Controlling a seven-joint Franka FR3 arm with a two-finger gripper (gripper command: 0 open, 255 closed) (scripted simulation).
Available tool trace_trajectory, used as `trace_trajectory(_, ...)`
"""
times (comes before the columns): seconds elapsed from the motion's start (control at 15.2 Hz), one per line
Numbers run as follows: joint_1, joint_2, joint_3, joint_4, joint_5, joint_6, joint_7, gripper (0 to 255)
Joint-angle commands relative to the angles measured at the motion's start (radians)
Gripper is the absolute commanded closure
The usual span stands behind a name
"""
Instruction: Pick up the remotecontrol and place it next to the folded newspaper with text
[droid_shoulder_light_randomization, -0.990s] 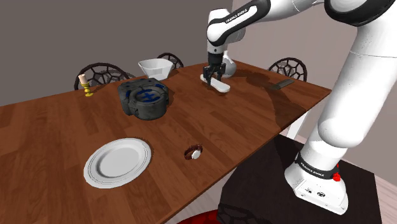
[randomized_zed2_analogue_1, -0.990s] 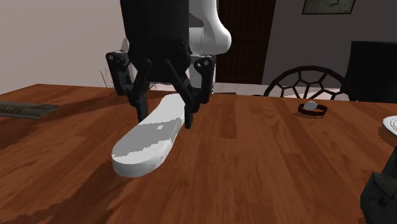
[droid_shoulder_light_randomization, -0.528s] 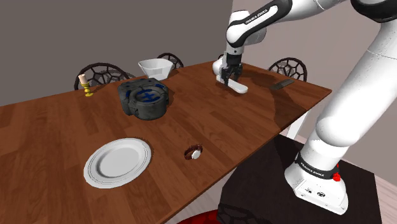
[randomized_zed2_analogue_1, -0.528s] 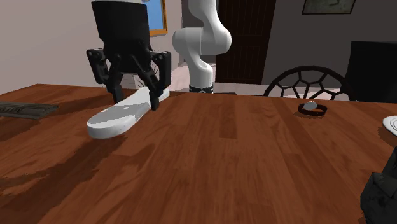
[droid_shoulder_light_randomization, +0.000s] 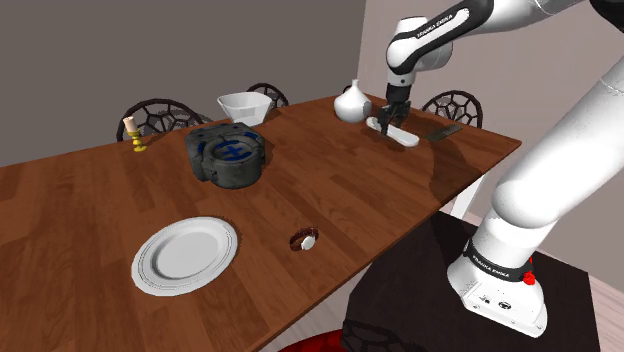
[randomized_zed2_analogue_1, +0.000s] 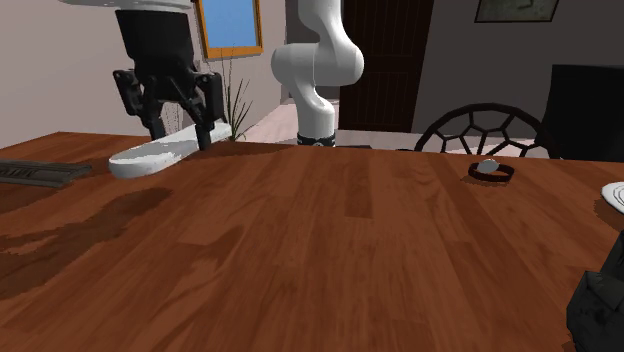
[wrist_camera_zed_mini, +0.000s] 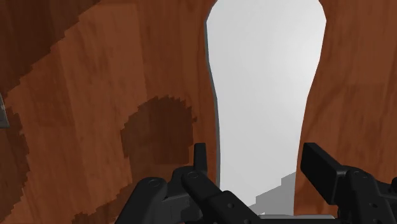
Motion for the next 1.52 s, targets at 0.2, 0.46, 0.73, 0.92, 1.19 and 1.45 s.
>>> trace_trajectory(0.2, -0.06, -0.059, -0.072, -0.046, -0.04, -0.005, -0.106, 255)
trace_trajectory(0.46, -0.109, -0.092, -0.135, -0.068, -0.074, -0.007, -0.196, 255)
trace_trajectory(0.73, -0.156, -0.106, -0.202, -0.071, -0.103, -0.009, -0.291, 255)
trace_trajectory(0.92, -0.189, -0.105, -0.255, -0.061, -0.12, -0.01, -0.366, 255)
trace_trajectory(1.19, -0.215, -0.087, -0.31, -0.051, -0.129, 0.006, -0.442, 255)
trace_trajectory(1.45, -0.212, -0.057, -0.323, -0.083, -0.123, 0.066, -0.448, 255)
